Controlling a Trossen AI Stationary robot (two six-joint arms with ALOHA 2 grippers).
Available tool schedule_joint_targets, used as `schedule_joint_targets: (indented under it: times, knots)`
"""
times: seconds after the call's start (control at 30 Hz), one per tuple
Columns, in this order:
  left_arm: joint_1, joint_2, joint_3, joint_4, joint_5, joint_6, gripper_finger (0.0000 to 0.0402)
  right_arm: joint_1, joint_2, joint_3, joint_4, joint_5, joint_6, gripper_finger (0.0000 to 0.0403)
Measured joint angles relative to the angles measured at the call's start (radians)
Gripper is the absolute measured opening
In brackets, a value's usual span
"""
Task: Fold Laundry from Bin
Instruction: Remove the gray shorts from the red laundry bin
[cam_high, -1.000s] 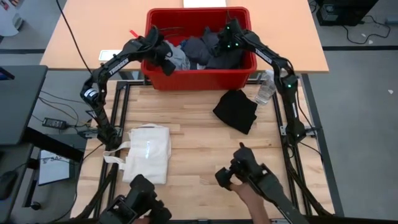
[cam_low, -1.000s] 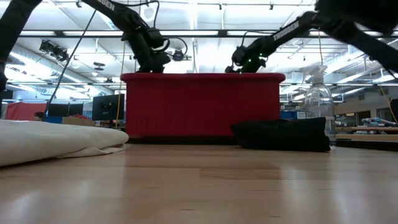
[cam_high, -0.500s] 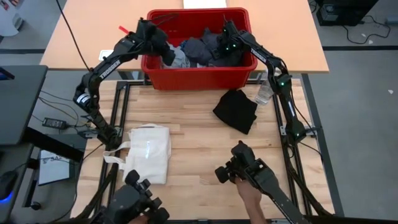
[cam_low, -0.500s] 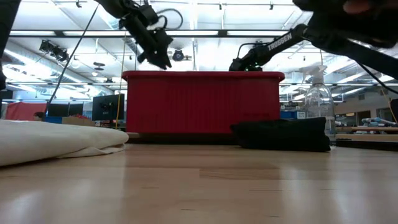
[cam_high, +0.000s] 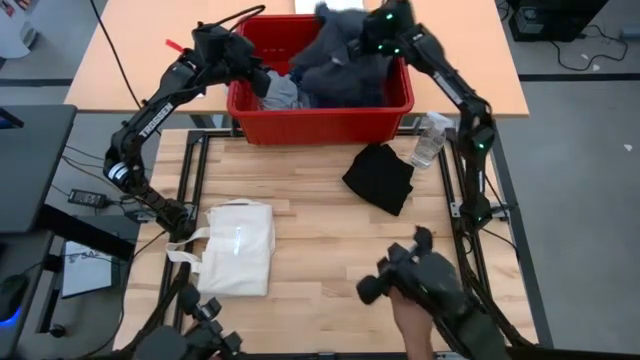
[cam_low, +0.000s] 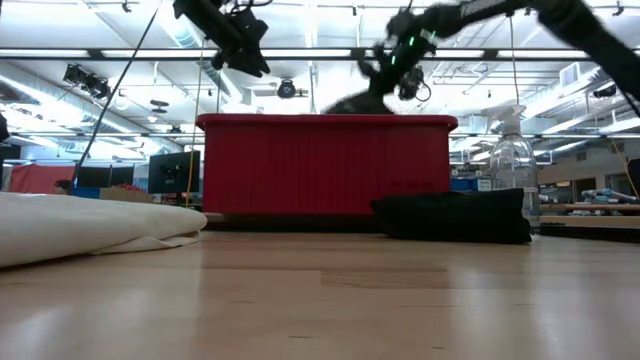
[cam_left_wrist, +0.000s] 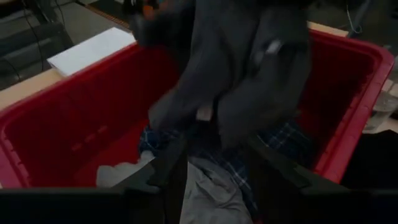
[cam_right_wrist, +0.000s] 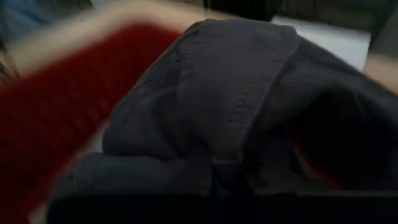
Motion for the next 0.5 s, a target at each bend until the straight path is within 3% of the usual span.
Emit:
schedule_joint_targets:
  times: [0.2, 0.5]
  knots:
    - [0.0, -0.005, 0.0, -0.067, 0.0, -0.014, 0.0162, 0.05, -0.16, 0.0, 0.02, -0.055, -0.03, 0.0025]
    - [-0.031, -0.035, 0.0, -0.129, 0.029, -0.089, 0.0162, 0.188, -0.353, 0.001, -0.047, -0.253, -0.032, 0.0025]
